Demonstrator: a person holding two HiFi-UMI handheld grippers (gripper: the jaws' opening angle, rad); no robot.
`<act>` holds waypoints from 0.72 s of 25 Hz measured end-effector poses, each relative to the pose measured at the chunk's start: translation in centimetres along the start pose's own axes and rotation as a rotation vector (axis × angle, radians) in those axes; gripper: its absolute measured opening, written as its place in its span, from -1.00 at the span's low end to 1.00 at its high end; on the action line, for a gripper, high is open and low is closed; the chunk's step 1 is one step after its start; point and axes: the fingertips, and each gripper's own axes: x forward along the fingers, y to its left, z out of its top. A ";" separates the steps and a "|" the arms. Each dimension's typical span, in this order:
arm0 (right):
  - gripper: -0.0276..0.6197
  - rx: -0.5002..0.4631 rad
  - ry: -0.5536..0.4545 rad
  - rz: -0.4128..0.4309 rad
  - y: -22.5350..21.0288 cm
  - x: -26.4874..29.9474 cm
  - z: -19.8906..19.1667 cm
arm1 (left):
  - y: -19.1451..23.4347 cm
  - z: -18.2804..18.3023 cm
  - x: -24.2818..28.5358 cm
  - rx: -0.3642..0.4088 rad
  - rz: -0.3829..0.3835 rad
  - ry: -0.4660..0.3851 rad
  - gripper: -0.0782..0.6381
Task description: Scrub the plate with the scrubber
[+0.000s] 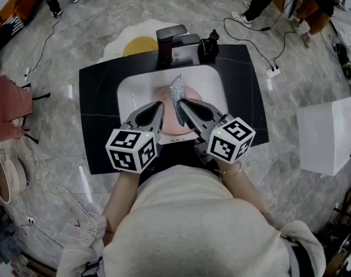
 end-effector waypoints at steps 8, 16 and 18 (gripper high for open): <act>-0.84 0.026 0.008 0.012 -0.1 0.0 -0.1 | -0.2 -0.2 0.2 -0.004 -0.012 0.009 -0.72; -0.85 0.029 0.010 0.011 -0.5 0.1 -0.2 | 0.0 -0.5 0.4 -0.025 -0.024 0.021 -0.72; -0.85 0.029 0.011 0.007 -0.6 0.1 -0.2 | -0.2 -0.6 0.5 -0.023 -0.029 0.024 -0.72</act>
